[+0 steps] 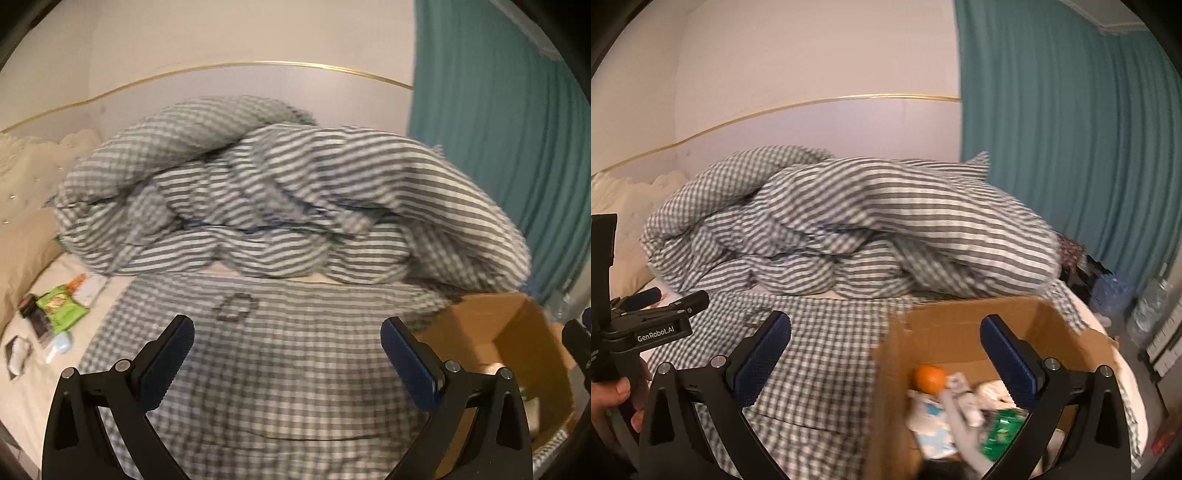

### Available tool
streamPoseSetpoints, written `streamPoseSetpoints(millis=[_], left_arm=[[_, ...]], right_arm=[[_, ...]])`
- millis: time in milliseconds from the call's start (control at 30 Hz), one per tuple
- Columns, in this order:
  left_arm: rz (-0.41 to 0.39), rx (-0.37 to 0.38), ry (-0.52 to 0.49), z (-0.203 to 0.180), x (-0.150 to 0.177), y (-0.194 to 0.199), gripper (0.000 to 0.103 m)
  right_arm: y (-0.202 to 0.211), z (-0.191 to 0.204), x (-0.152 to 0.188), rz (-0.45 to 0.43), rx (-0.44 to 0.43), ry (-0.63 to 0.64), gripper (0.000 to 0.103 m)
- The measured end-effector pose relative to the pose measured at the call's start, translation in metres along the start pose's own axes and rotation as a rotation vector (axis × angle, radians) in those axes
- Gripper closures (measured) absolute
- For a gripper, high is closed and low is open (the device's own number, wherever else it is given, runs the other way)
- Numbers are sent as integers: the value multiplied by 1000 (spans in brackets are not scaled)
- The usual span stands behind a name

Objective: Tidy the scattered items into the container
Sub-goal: 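Withdraw both tools from the box toward the bead bracelet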

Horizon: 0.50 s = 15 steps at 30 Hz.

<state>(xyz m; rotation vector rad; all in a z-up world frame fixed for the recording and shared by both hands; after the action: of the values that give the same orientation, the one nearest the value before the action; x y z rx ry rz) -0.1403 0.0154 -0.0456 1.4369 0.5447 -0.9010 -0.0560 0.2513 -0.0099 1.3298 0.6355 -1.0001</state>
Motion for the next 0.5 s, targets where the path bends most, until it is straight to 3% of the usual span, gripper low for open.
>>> streamPoseSetpoints(millis=[200,500], left_arm=[[8,-102,23,63,14,0,0],[55,-174,87,137,35,-3,0]], right_arm=[[-32,62,9,57,-88,46,0],[-97,141,22,130,-188,81,0]])
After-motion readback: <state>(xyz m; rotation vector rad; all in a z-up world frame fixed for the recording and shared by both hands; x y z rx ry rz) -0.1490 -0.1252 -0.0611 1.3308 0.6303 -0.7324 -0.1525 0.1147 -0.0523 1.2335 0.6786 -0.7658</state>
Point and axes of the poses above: each gripper's, at about its wrist camera, not at the fingertips, and y roughly against the way its jaws point, z to its left, x to its underside, the point moved 1 cm from there along -y, roughly the way its jaws point, and after that the axes turned 11 degrees about -y, right-handed, at the moved point
